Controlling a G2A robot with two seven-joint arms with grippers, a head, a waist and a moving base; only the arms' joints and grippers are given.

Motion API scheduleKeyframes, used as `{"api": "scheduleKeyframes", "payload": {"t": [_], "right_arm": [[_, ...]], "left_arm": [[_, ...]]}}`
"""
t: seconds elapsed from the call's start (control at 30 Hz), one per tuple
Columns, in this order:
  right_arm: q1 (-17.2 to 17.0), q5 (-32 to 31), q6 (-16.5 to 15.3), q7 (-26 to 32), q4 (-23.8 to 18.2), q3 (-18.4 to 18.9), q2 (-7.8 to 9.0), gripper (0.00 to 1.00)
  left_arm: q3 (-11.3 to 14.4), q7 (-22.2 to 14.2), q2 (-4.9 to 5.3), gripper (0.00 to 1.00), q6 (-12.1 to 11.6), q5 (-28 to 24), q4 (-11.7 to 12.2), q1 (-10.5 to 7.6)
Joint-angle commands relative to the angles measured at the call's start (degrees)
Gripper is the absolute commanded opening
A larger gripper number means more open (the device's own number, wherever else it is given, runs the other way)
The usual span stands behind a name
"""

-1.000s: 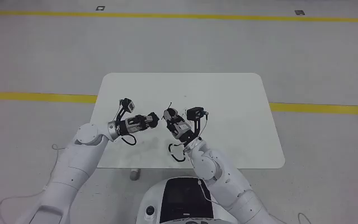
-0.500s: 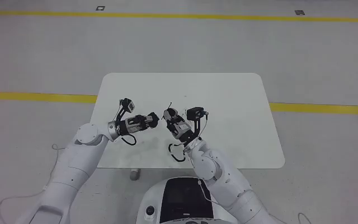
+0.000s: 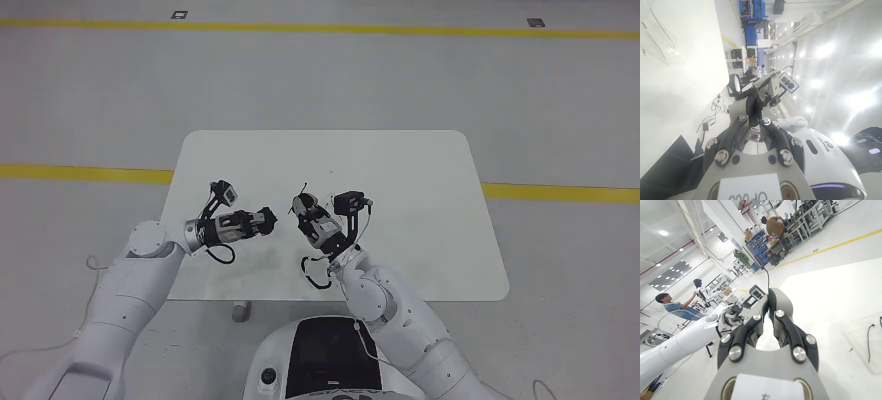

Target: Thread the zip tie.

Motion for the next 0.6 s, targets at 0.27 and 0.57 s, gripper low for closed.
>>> {"api": "scheduleKeyframes", "payload": {"t": [0.27, 0.57], "right_arm": [[0.00, 0.00, 0.00, 0.00, 0.00, 0.00, 0.00, 0.00], [0.00, 0.00, 0.00, 0.00, 0.00, 0.00, 0.00, 0.00]], "left_arm": [[-2.85, -4.21, -0.99, 0.00, 0.00, 2.91, 0.00, -0.50], [-2.85, -4.21, -1.06, 0.00, 0.00, 2.42, -4.41, 0.66]]}}
